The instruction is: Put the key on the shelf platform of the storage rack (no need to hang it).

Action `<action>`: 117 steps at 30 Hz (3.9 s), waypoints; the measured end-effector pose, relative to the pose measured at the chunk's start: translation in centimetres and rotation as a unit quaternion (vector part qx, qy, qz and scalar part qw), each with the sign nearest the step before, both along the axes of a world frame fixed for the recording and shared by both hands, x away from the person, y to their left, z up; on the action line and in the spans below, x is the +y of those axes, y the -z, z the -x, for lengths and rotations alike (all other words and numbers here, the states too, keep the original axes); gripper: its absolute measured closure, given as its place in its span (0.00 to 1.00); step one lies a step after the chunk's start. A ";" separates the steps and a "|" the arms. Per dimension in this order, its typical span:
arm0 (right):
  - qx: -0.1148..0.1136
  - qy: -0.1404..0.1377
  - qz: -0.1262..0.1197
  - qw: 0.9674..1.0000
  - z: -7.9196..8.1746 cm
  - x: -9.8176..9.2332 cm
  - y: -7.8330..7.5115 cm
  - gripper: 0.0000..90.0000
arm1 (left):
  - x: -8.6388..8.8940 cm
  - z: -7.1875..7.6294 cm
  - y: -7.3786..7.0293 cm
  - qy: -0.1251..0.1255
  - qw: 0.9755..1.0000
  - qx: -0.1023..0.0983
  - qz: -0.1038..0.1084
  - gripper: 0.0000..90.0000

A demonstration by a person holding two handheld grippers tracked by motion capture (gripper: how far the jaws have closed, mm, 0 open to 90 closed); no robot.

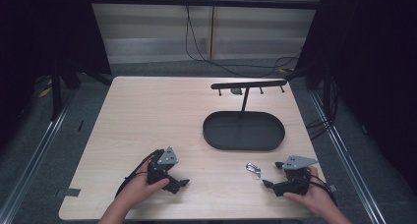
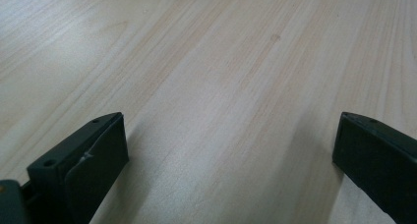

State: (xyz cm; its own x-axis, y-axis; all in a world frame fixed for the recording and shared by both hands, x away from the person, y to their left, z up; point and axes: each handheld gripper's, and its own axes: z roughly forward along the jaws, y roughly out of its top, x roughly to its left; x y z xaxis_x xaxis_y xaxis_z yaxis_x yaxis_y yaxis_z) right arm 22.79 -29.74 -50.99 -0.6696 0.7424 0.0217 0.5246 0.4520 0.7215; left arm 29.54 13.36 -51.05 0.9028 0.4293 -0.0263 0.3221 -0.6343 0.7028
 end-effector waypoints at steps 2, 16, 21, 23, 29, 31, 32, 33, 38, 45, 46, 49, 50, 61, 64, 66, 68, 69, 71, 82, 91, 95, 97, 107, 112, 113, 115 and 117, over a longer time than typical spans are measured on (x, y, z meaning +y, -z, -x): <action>0.007 0.000 0.005 1.000 0.0 0.0 -0.2 0.17 | 0.0 0.0 0.0 0.000 1.000 0.000 0.000 0.00; 0.096 -0.012 0.063 0.993 -1.2 0.8 -2.2 0.27 | 0.0 0.0 0.0 0.001 1.000 0.000 0.000 0.00; 0.141 -0.016 0.085 0.986 -2.2 1.7 -3.7 0.32 | 0.0 0.0 0.0 0.000 1.000 0.000 0.000 0.00; 0.155 -0.015 0.089 0.984 -2.8 2.0 -4.1 0.34 | 0.0 0.0 0.0 0.000 1.000 0.000 0.000 0.00; 0.187 -0.014 0.118 0.975 -4.0 3.0 -4.4 0.37 | 0.0 0.0 0.0 0.000 1.000 0.000 0.000 0.00; 0.188 -0.014 0.124 0.974 -4.2 3.2 -4.5 0.38 | 0.0 0.0 0.0 0.000 1.000 0.000 0.000 0.00; 0.191 -0.014 0.124 0.974 -4.4 3.3 -4.5 0.38 | 0.0 0.0 0.0 0.001 1.000 0.000 0.000 0.00; 0.195 -0.014 0.126 0.973 -4.6 3.5 -4.5 0.38 | 0.0 0.0 0.0 0.000 1.000 0.000 0.000 0.00; 0.197 -0.018 0.135 0.971 -5.4 4.1 -4.9 0.42 | 0.0 0.0 0.0 0.000 1.000 0.000 0.000 0.00; 0.205 -0.032 0.154 0.966 -6.3 5.1 -5.1 0.45 | 0.0 0.0 0.0 0.000 1.000 0.000 0.000 0.00; 0.206 -0.034 0.155 0.966 -6.3 5.3 -5.0 0.46 | 0.0 0.0 0.0 0.000 1.000 0.000 0.000 0.00; 0.208 -0.038 0.161 0.964 -6.6 5.8 -5.0 0.47 | 0.0 0.0 0.0 0.000 1.000 0.000 0.000 0.00; 0.207 -0.040 0.162 0.964 -6.7 5.9 -5.0 0.48 | 0.0 0.0 0.0 0.000 1.000 0.000 0.000 0.00; 0.212 -0.057 0.171 0.960 -7.3 7.6 -4.8 0.53 | 0.0 0.0 0.0 0.000 1.000 0.000 0.000 0.00; 0.215 -0.062 0.181 0.958 -7.5 8.0 -4.5 0.57 | 0.0 0.0 0.0 0.000 1.000 0.000 0.000 0.00; 0.219 -0.068 0.192 0.954 -7.5 8.2 -4.2 0.61 | 0.0 0.0 0.0 0.000 1.000 0.000 0.000 0.00; 0.220 -0.066 0.185 0.955 -7.6 8.4 -4.2 0.69 | 0.0 0.0 0.0 0.000 1.000 0.000 0.000 0.00; 0.224 -0.065 0.184 0.955 -7.5 8.5 -4.2 0.73 | 0.0 0.0 0.0 0.000 1.000 0.000 0.000 0.00; 0.220 -0.070 0.188 0.955 -7.6 8.6 -4.3 0.80 | 0.0 0.0 0.0 0.000 1.000 0.000 0.000 0.00; 0.226 -0.072 0.190 0.953 -7.9 8.6 -5.9 0.92 | 0.0 0.0 0.0 0.000 1.000 0.000 0.000 0.00; 0.228 -0.075 0.188 0.952 -8.0 8.7 -7.1 0.92 | 0.0 0.0 0.0 0.000 1.000 0.000 0.000 0.00; 0.231 -0.076 0.187 0.952 -8.1 8.5 -7.7 0.92 | 0.0 0.0 0.0 0.001 1.000 0.000 0.000 0.00; 0.232 -0.075 0.188 0.952 -8.2 8.5 -8.0 0.92 | 0.0 0.0 0.0 0.000 1.000 0.000 0.000 0.00; 0.233 -0.070 0.191 0.951 -8.7 8.2 -9.2 0.92 | 0.0 0.0 0.0 0.001 1.000 0.000 0.000 0.00; 0.232 -0.068 0.192 0.951 -8.8 8.0 -9.6 0.92 | 0.0 0.0 0.0 0.000 1.000 0.000 0.000 0.00; 0.231 -0.067 0.192 0.952 -8.9 8.0 -9.7 0.92 | 0.0 0.0 0.0 0.000 1.000 0.000 0.000 0.00; 0.233 -0.070 0.188 0.952 -9.0 7.9 -9.8 0.92 | 0.0 0.0 0.0 0.000 1.000 0.000 0.000 0.00; 0.232 -0.070 0.189 0.952 -9.0 7.8 -10.0 0.92 | 0.0 0.0 0.0 0.001 1.000 0.000 0.000 0.00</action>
State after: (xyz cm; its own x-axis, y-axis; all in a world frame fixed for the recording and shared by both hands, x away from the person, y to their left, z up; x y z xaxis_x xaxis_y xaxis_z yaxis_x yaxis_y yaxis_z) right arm 31.83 -21.90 -40.99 -0.7461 0.6600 0.0880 0.6624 0.7222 0.1990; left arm 29.55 13.37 -51.05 0.9033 0.4281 -0.0270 0.3217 -0.6345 0.7028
